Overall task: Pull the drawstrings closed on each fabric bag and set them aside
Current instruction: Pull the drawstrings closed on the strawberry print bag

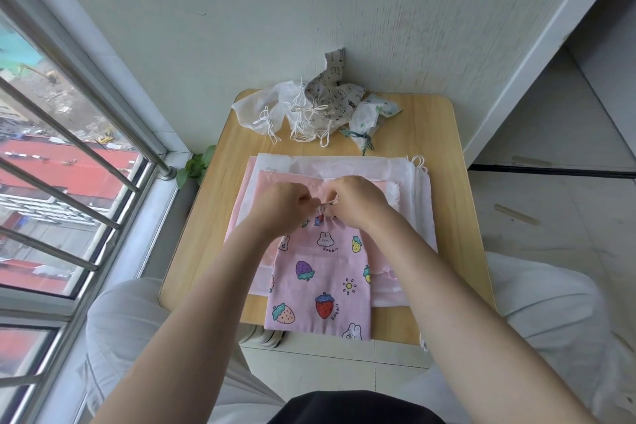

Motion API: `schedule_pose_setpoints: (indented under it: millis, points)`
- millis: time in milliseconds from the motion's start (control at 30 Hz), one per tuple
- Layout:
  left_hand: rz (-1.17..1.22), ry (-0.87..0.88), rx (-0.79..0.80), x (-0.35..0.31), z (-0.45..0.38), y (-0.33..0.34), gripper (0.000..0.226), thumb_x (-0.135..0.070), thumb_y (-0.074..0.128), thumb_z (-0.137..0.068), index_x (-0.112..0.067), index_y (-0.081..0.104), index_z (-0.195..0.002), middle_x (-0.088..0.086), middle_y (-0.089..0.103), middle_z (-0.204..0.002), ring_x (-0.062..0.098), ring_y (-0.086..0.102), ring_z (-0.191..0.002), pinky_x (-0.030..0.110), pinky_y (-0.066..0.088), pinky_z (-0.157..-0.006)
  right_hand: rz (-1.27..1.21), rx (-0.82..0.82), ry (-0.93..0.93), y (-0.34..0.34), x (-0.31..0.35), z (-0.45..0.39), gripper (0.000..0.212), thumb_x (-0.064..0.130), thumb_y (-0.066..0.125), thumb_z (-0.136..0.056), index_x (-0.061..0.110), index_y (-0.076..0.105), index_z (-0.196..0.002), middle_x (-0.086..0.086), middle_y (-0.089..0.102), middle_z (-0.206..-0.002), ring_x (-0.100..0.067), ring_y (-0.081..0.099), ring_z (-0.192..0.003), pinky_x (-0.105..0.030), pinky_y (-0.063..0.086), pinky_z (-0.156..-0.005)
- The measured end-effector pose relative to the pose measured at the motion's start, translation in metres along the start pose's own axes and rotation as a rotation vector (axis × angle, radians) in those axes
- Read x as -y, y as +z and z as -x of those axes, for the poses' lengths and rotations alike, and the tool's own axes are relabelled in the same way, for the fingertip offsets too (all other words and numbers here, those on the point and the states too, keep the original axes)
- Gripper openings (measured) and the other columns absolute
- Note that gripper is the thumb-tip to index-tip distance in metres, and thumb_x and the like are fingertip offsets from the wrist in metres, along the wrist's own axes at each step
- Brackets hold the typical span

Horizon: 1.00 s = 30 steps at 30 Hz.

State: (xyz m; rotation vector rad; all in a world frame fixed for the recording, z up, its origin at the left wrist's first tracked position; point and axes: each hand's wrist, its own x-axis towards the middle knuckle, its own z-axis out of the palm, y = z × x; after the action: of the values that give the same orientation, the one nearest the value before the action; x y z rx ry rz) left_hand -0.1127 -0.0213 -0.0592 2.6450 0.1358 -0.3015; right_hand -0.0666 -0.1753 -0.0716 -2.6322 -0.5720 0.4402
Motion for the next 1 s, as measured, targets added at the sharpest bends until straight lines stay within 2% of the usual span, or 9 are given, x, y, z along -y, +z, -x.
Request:
schedule_pose_setpoints:
  millis: [67, 167, 300, 500, 600, 667, 733, 833, 1000]
  points:
    - [0.247, -0.026, 0.005, -0.007, 0.002, -0.002, 0.032, -0.023, 0.049, -0.096, -0.008, 0.062, -0.07, 0.0, 0.057, -0.068, 0.021, 0.052, -0.065, 0.034, 0.045, -0.065, -0.025, 0.002, 0.0, 0.0, 0.004, 0.001, 0.011, 0.013, 0.067, -0.079, 0.022, 0.068, -0.085, 0.002, 0.067, -0.096, -0.021, 0.061, -0.09, -0.032, 0.05, -0.071]
    - [0.613, -0.07, -0.015, -0.013, 0.008, 0.001, 0.029, -0.014, 0.048, -0.098, -0.012, 0.07, -0.08, 0.002, 0.06, -0.066, 0.01, 0.049, -0.049, 0.021, 0.04, -0.051, -0.029, 0.013, -0.015, -0.001, 0.006, 0.003, 0.01, 0.016, 0.065, -0.081, 0.024, 0.061, -0.083, 0.002, 0.066, -0.097, -0.022, 0.06, -0.09, -0.031, 0.049, -0.072]
    - [0.886, -0.09, -0.023, -0.009, 0.011, 0.013, 0.025, -0.01, 0.052, -0.099, -0.014, 0.074, -0.088, 0.004, 0.071, -0.073, 0.01, 0.05, -0.042, 0.02, 0.034, -0.042, -0.071, 0.031, 0.001, 0.002, 0.002, 0.004, 0.012, 0.02, 0.063, -0.08, 0.025, 0.064, -0.092, 0.002, 0.066, -0.094, -0.022, 0.062, -0.088, -0.032, 0.052, -0.07]
    - [0.655, -0.161, -0.216, -0.008, 0.004, 0.023, 0.017, -0.022, 0.069, -0.09, -0.009, 0.077, -0.081, 0.001, 0.068, -0.063, -0.002, 0.051, -0.042, 0.012, 0.039, -0.048, -0.243, 0.13, 0.016, -0.01, -0.001, 0.01, 0.012, 0.018, 0.066, -0.083, 0.01, 0.074, -0.081, -0.001, 0.067, -0.075, -0.021, 0.062, -0.076, -0.036, 0.051, -0.07]
    - [0.482, -0.134, -0.177, -0.008, 0.003, 0.019, 0.02, -0.027, 0.071, -0.088, -0.013, 0.076, -0.075, 0.001, 0.064, -0.057, -0.002, 0.046, -0.039, 0.008, 0.031, -0.041, -0.267, 0.161, 0.049, -0.017, -0.004, 0.007, 0.026, 0.022, 0.067, -0.086, 0.013, 0.057, -0.064, 0.003, 0.047, -0.062, -0.016, 0.045, -0.06, -0.03, 0.036, -0.059]
    - [0.441, -0.108, -0.119, -0.008, 0.003, 0.018, 0.026, -0.023, 0.064, -0.09, -0.006, 0.074, -0.074, 0.004, 0.055, -0.054, 0.003, 0.039, -0.038, 0.012, 0.026, -0.041, -0.317, 0.155, 0.056, -0.021, -0.003, 0.005, 0.032, 0.026, 0.066, -0.088, 0.012, 0.054, -0.062, -0.001, 0.05, -0.063, -0.015, 0.044, -0.061, -0.03, 0.035, -0.06]
    - [0.469, -0.09, -0.062, -0.007, 0.003, 0.015, 0.026, -0.017, 0.059, -0.088, 0.001, 0.067, -0.072, 0.003, 0.047, -0.055, 0.006, 0.033, -0.043, 0.019, 0.027, -0.046, -0.425, 0.131, 0.057, -0.025, -0.001, 0.003, 0.027, 0.027, 0.064, -0.089, 0.004, 0.068, -0.075, -0.008, 0.069, -0.08, -0.014, 0.057, -0.073, -0.03, 0.045, -0.072]
    - [0.389, -0.042, -0.055, -0.004, 0.0, 0.016, 0.034, -0.024, 0.066, -0.089, 0.001, 0.062, -0.065, 0.001, 0.047, -0.053, 0.007, 0.035, -0.044, 0.016, 0.025, -0.044, -0.612, 0.056, 0.039, -0.028, 0.006, 0.003, 0.023, 0.026, 0.063, -0.091, 0.006, 0.073, -0.09, -0.007, 0.072, -0.092, -0.012, 0.062, -0.084, -0.035, 0.05, -0.088]
    - [0.54, -0.089, -0.061, -0.003, -0.001, 0.014, 0.022, -0.022, 0.058, -0.096, -0.014, 0.077, -0.088, -0.006, 0.067, -0.067, -0.006, 0.05, -0.046, 0.005, 0.036, -0.048, -1.027, -0.079, -0.08, -0.025, 0.014, 0.009, 0.027, 0.015, 0.062, -0.093, 0.025, 0.065, -0.118, 0.001, 0.067, -0.114, -0.004, 0.062, -0.103, -0.016, 0.051, -0.087]
